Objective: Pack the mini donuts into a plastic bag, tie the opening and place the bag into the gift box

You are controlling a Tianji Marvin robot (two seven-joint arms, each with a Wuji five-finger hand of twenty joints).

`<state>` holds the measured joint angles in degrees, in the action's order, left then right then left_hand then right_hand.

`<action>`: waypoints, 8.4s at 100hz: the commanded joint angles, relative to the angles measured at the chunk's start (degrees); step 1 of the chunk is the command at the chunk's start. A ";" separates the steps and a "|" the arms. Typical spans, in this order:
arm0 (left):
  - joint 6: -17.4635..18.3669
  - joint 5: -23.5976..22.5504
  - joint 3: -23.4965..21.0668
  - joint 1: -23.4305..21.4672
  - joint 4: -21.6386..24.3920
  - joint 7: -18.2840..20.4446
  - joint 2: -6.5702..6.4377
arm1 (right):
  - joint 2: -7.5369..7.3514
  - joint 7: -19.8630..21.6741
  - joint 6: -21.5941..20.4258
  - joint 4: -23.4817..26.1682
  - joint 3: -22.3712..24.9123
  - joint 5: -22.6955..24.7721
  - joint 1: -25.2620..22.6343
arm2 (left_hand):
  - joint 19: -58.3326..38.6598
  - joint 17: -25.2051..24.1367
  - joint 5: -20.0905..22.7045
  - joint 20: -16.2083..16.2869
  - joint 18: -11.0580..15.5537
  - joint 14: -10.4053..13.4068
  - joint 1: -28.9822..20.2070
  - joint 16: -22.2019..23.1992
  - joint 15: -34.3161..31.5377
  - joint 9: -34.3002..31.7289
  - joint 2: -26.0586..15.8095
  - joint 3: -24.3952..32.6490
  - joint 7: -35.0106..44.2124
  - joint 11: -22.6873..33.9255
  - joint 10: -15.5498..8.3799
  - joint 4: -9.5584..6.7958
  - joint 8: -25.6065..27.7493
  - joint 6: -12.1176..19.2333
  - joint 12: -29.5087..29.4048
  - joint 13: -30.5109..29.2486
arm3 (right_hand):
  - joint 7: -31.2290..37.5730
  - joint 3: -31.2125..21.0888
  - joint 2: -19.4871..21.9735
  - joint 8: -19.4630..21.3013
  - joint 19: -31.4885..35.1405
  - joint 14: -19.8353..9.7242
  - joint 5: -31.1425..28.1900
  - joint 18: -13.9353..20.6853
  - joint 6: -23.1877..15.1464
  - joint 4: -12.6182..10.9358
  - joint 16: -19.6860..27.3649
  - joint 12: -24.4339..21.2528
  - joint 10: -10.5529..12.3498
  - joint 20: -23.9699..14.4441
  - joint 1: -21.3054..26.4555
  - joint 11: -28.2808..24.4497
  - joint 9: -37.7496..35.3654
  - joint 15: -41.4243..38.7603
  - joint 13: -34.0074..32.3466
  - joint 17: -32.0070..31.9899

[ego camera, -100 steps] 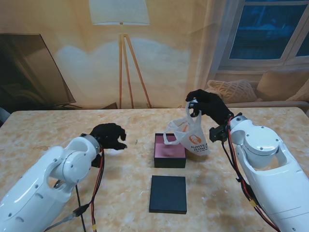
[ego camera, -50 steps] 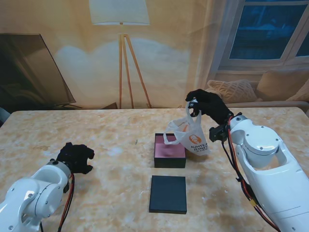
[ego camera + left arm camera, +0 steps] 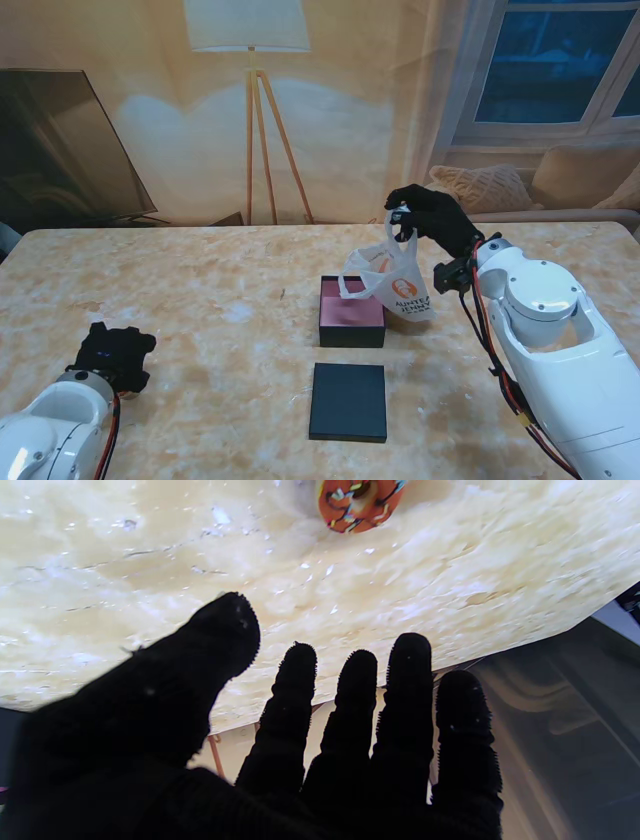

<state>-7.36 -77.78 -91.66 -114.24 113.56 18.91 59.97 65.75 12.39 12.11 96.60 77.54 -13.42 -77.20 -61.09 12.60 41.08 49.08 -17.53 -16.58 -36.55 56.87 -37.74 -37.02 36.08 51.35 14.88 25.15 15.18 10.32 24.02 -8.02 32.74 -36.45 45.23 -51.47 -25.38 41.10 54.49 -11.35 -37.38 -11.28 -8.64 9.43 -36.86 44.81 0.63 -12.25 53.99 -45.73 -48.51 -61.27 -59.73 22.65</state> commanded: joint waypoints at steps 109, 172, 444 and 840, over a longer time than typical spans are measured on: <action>-7.36 5.04 0.34 -0.20 -12.71 -8.79 0.40 | 0.29 1.00 -0.12 -0.14 -0.26 0.09 -0.32 | 14.49 -7.96 -19.37 -2.33 0.57 -1.51 2.31 -14.70 18.73 18.49 4.74 4.54 -6.17 -14.59 1.93 -0.54 -9.74 8.16 -10.17 16.48 | 0.60 -3.06 1.96 0.17 1.37 -2.52 -0.76 0.65 -1.87 -0.96 -0.26 0.33 5.24 -0.76 3.46 -3.42 -1.97 -0.53 -0.64 0.37; -9.67 7.78 2.79 2.04 -16.55 -10.87 0.37 | 0.25 1.10 -0.10 -0.17 -0.22 0.26 -0.34 | 13.34 -6.78 -5.09 -3.12 -0.58 -1.80 1.58 -15.74 17.15 13.45 7.75 7.62 13.82 -12.18 3.64 0.01 6.54 4.56 -9.77 14.64 | 0.62 -3.22 1.80 0.20 1.42 -2.45 -0.79 0.51 -1.94 -0.97 -0.32 0.40 5.15 -0.81 3.45 -3.41 -2.03 -0.57 -0.65 0.22; -2.30 16.29 0.92 0.04 -11.22 -8.83 0.62 | 0.29 0.79 0.00 0.11 -0.07 0.28 -0.78 | -3.61 6.68 -1.24 -0.30 -0.04 1.56 -9.98 -1.86 -4.20 -14.53 9.95 -1.85 45.21 10.62 -3.62 6.17 18.34 6.29 5.59 -13.14 | 0.75 -3.67 1.46 0.31 2.37 -2.21 -1.06 -0.35 -1.93 -0.94 -0.44 0.45 5.11 -1.32 3.25 -3.45 -2.24 -0.70 -0.67 0.41; -42.74 80.32 64.19 77.98 -44.25 -8.45 22.26 | -0.72 5.73 -2.86 -0.53 0.81 -1.34 0.06 | -18.51 12.54 11.60 4.54 -3.93 -0.35 -4.32 5.15 -23.09 -18.37 1.90 0.14 23.44 19.62 4.22 5.33 2.24 -6.35 7.03 -20.44 | 0.50 -2.98 1.97 0.14 -0.24 -2.37 -0.86 2.64 -2.05 -1.09 -0.36 0.32 5.19 -0.33 3.46 -3.21 -2.13 -0.40 -0.56 -0.63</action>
<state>-50.01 2.31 -27.41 -36.82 68.93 9.20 82.26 64.89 17.23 9.30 95.67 78.34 -14.68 -76.59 -79.43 26.19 50.47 52.45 -20.94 -15.78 -41.71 61.27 -61.22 -56.57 41.29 49.23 38.35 44.96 17.42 16.75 24.77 -14.47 39.95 -57.11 45.23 -51.47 -25.38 41.10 54.49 -11.35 -37.75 -9.98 -8.65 9.43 -36.86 44.81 0.63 -12.91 53.99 -45.73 -48.51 -61.27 -59.73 21.71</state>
